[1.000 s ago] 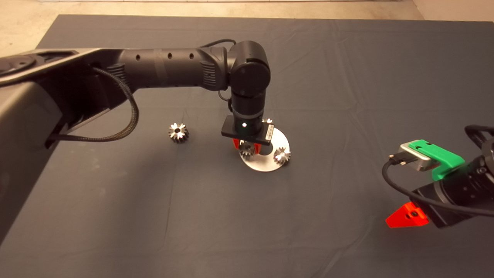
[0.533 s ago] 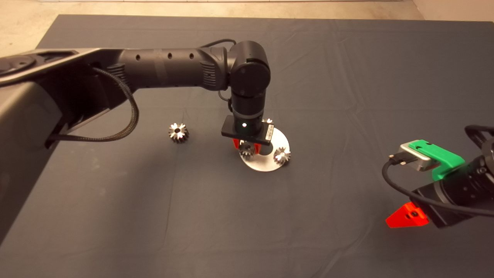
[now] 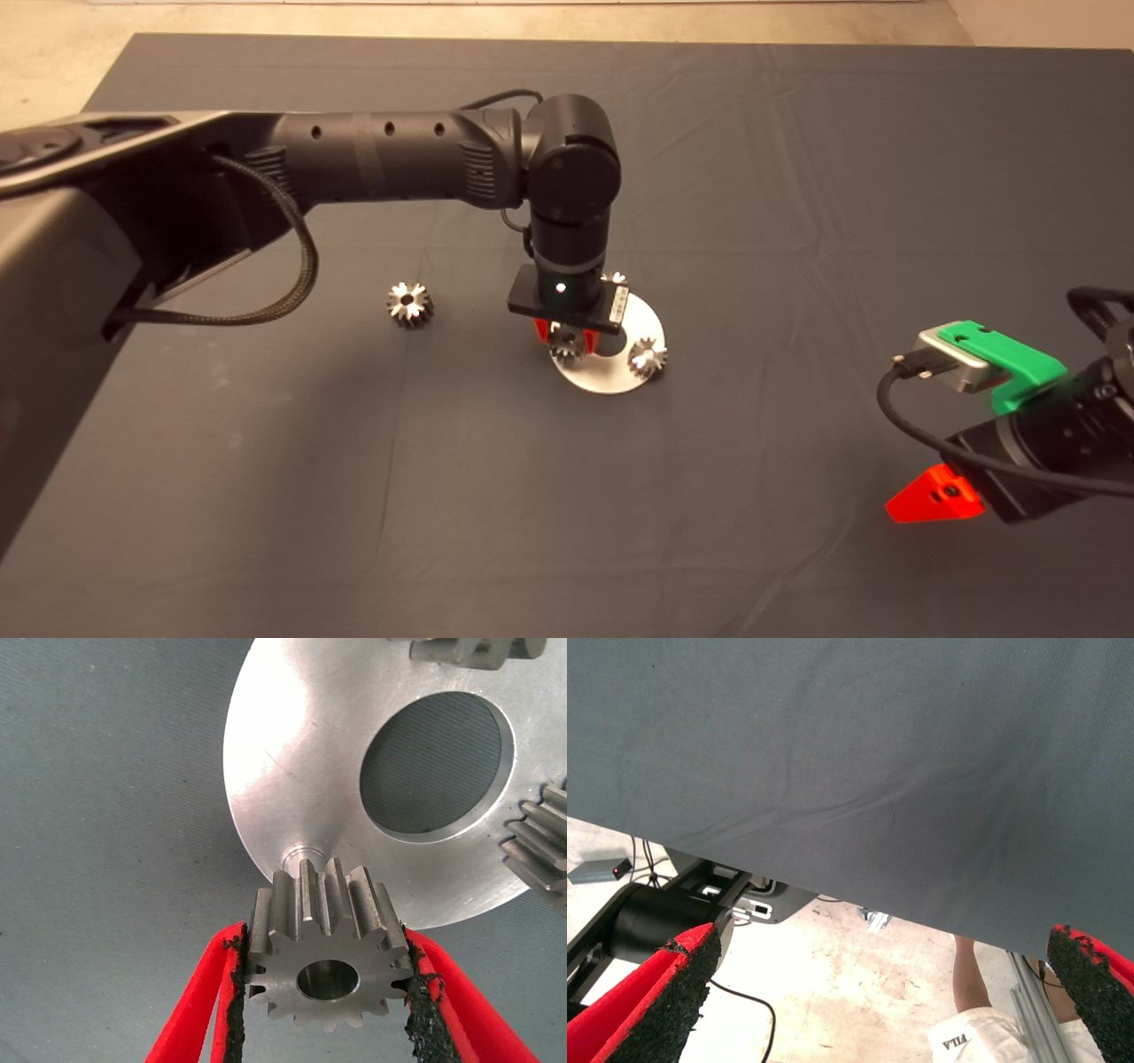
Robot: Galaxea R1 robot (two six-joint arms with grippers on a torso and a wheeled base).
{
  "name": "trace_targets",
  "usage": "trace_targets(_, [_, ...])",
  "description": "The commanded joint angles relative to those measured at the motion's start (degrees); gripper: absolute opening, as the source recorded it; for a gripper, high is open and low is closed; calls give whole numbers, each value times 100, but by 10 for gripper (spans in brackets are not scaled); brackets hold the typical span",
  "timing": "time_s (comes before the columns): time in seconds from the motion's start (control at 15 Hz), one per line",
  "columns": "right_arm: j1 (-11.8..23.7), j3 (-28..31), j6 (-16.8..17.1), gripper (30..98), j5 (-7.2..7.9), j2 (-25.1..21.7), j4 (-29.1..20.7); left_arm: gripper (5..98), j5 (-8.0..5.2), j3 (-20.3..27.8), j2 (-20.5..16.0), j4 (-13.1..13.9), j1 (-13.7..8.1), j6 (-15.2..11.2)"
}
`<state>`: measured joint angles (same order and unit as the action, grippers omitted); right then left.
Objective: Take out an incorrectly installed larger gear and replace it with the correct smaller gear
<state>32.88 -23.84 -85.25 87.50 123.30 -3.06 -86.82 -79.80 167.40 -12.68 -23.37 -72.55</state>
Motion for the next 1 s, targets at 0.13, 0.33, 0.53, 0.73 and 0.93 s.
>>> trace_targets(0.13, [79,4,35,977,3,-29,-212,376,-818,346,-132,-112,-124,-242])
trace_targets(0.33, [79,4,35,977,3,-29,-204,376,-818,326,-132,-112,-124,-242])
trace_targets(0.53, [79,4,35,977,3,-29,-204,376,-818,359,-106,-103,-107,-357])
trace_targets(0.73, [79,4,35,977,3,-29,-204,375,-818,288,-71,-130,-107,-339])
trace_targets(0.93, [79,4,35,977,3,-37,-211,376,-818,228,-69,-138,-107,-304])
